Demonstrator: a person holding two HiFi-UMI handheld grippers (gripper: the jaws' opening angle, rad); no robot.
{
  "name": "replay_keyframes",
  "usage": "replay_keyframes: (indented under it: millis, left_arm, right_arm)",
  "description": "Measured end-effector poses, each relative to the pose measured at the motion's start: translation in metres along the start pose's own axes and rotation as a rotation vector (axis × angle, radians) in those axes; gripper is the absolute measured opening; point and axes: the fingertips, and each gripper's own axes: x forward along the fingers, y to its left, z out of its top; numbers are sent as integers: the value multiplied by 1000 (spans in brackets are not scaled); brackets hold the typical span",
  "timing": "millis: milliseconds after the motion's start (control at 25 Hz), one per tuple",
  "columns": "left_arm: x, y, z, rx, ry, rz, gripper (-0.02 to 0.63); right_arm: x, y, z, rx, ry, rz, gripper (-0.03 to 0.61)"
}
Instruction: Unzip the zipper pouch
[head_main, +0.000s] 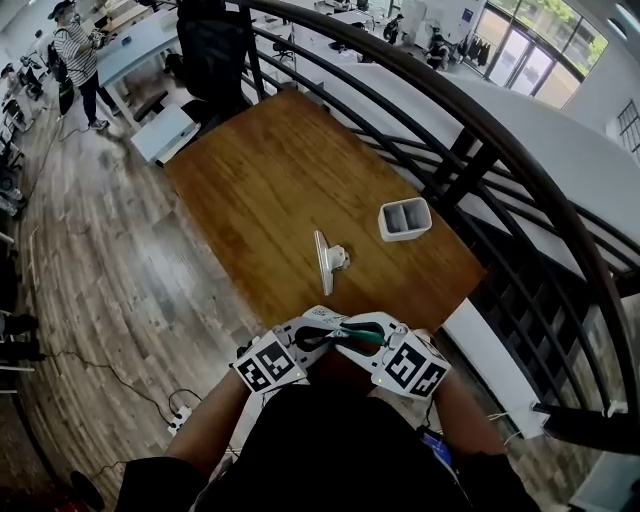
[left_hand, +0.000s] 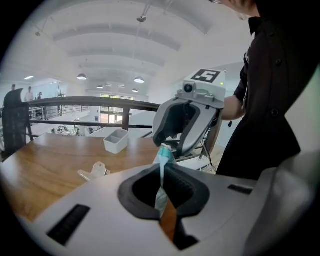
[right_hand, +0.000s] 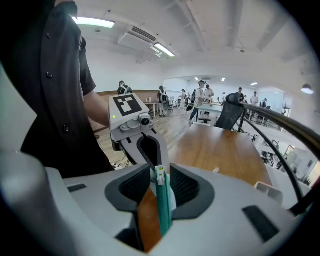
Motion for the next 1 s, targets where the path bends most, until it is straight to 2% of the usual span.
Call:
replay_keyframes:
  millis: [120,200,400,640,800,1000]
  left_arm:
    - [0,-1,0,1,0,-3,15]
    - [0,-1,0,-3,-2,-1,15]
    - [-2,3,-1,-17,-9,9,15]
    - [-6,8,-2,-34,-15,20,15]
    - [-9,12,-2,-47,-22,27,15]
    - [-10,14,-1,-59,-27,34,15]
  right_arm:
    - [1,-1,2,-19,12,-12,102]
    - [2,-1,4,-26,7,-21,64]
    - [-2,-1,6,-47,-12,-31,44]
    - [-11,-4,7,-4,-55,-46,44]
    - [-14,-6,1,58,-82,-59,44]
    - [-14,-11,1,199,-168,-81,44]
